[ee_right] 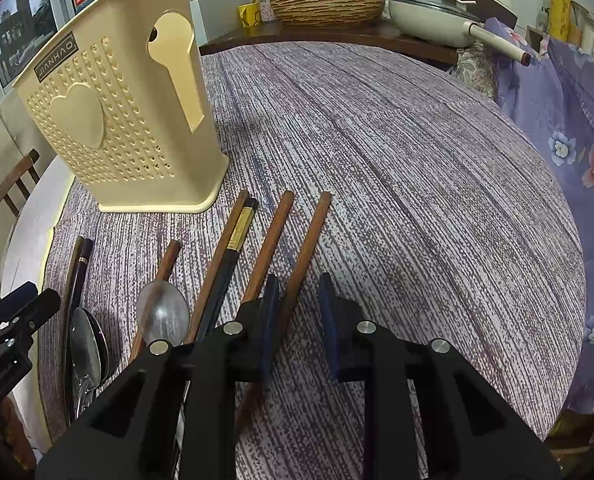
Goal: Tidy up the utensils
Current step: 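Move both grippers down onto the loose wooden chopsticks beside the holder, then grasp a wooden chopstick with the left gripper while the right gripper grasps another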
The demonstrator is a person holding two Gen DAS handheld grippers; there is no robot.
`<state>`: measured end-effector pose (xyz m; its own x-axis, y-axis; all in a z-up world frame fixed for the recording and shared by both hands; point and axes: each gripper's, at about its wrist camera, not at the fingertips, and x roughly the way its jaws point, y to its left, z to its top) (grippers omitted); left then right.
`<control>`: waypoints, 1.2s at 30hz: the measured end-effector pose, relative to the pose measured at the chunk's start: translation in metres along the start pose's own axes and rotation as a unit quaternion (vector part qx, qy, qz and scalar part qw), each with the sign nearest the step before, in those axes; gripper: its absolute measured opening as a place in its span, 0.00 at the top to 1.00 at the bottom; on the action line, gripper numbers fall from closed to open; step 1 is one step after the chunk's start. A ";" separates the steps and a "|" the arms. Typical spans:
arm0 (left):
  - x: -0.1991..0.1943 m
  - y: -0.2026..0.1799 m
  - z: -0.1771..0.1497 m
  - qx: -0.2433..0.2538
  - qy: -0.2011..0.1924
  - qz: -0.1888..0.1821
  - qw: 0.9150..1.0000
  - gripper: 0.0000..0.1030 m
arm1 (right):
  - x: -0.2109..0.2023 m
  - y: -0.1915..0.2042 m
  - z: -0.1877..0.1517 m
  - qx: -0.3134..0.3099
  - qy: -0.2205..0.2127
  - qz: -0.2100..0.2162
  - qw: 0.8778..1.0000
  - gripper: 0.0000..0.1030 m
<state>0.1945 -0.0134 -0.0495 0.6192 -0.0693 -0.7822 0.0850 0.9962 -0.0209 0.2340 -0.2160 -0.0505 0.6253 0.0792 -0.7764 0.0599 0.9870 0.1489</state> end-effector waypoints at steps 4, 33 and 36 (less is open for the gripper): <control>0.008 -0.002 0.001 0.004 0.013 0.000 1.000 0.58 | 0.001 0.001 -0.001 -0.012 0.008 -0.005 1.000 0.80; 0.026 -0.004 0.023 -0.023 0.015 0.013 1.000 0.91 | 0.024 -0.005 0.024 0.039 -0.005 0.007 0.999 0.90; 0.028 0.002 0.028 -0.032 0.020 0.002 0.999 0.92 | 0.025 -0.014 0.028 0.059 -0.006 0.038 0.998 0.91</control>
<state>0.2343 -0.0150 -0.0543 0.5878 -0.0641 -0.8065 0.0321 0.9979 -0.0560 0.2701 -0.2315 -0.0549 0.6412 0.1497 -0.7527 0.1027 0.9552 0.2776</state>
